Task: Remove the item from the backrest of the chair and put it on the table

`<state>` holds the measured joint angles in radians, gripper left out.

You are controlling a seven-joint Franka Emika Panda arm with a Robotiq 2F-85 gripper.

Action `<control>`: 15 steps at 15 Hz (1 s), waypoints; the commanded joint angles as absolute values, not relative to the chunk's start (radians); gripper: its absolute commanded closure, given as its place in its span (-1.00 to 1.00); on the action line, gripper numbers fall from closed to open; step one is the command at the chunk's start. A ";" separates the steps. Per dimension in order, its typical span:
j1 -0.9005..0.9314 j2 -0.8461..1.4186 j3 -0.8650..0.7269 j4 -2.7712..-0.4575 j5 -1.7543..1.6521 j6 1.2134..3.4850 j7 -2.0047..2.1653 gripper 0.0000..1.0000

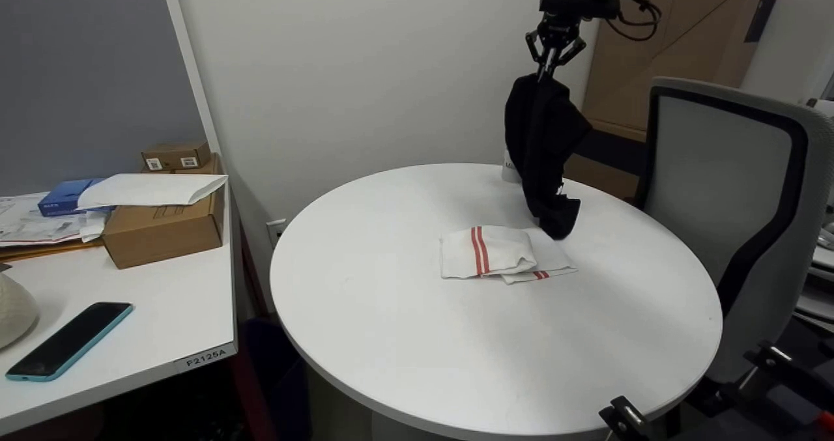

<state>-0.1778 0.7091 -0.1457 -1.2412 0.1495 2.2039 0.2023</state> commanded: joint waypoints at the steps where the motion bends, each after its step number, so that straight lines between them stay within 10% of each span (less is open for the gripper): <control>1: -0.153 0.691 -0.115 -1.218 0.135 2.217 0.201 0.95; 8: -0.051 0.751 -0.079 -1.166 0.049 2.147 0.184 0.95; 9: -0.037 0.761 -0.077 -1.164 0.038 2.142 0.185 0.31; 15: 0.003 0.784 -0.068 -1.187 0.013 2.198 0.180 -0.40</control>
<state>-0.0037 0.7714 -0.0723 -1.2080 0.0336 2.1761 0.1947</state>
